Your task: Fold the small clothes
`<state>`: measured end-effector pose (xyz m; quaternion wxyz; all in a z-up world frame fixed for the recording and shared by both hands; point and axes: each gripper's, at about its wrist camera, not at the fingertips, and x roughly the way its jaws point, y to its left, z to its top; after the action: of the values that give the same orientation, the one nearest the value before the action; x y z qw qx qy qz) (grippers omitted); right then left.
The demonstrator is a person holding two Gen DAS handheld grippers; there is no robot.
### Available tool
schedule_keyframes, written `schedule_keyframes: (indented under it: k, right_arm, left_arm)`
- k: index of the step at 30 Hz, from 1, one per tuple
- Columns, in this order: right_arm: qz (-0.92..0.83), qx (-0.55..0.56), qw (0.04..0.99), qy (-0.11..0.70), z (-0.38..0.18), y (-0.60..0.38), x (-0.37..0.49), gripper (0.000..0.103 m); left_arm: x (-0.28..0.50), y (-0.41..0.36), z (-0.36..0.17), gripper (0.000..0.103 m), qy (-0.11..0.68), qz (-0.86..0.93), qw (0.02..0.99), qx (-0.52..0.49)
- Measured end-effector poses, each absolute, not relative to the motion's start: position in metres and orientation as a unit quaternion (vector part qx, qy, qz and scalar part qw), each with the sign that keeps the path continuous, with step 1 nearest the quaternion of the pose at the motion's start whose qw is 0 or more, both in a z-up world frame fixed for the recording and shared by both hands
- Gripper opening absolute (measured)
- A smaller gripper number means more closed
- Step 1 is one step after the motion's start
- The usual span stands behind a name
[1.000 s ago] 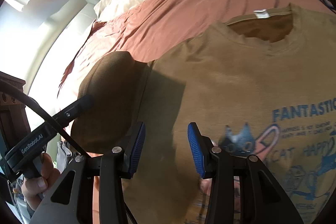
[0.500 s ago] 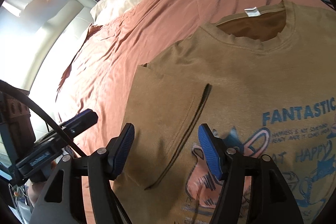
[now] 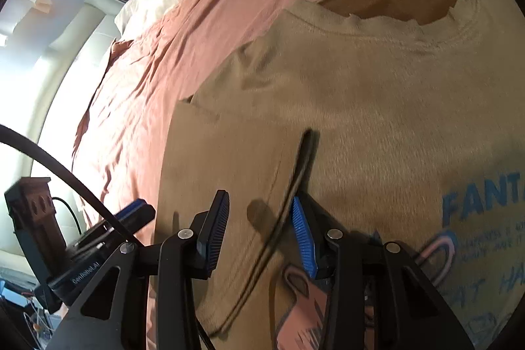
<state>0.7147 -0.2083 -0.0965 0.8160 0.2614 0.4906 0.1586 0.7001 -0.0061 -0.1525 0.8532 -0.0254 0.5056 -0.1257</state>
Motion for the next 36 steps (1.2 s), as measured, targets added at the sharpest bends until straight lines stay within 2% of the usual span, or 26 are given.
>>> schedule_keyframes:
  k: [1,2,3,4,22,36]
  right_arm:
    - [0.153,0.259,0.818,0.49,-0.096,-0.207,0.717,0.031]
    - [0.149,0.256,0.821,0.489,-0.096,-0.207,0.719,0.022]
    - [0.144,0.249,0.824,0.489,-0.097,-0.205,0.721,0.007]
    - [0.142,0.242,0.824,0.492,-0.098,-0.204,0.72,0.001]
    - [0.12,0.217,0.84,0.482,-0.083,-0.216,0.69,0.0]
    - [0.113,0.194,0.844,0.487,-0.084,-0.209,0.687,0.0]
  left_arm:
    - [0.702,-0.005,-0.155,0.042,0.507,-0.126,0.852,-0.027]
    - [0.703,-0.005,-0.157,0.042,0.507,-0.126,0.852,-0.027]
    - [0.705,-0.005,-0.159,0.042,0.508,-0.126,0.851,-0.028]
    - [0.706,-0.005,-0.161,0.042,0.509,-0.125,0.851,-0.029]
    - [0.717,-0.01,-0.173,0.042,0.52,-0.117,0.846,-0.018]
    - [0.778,-0.028,-0.18,0.042,0.511,-0.096,0.854,0.007]
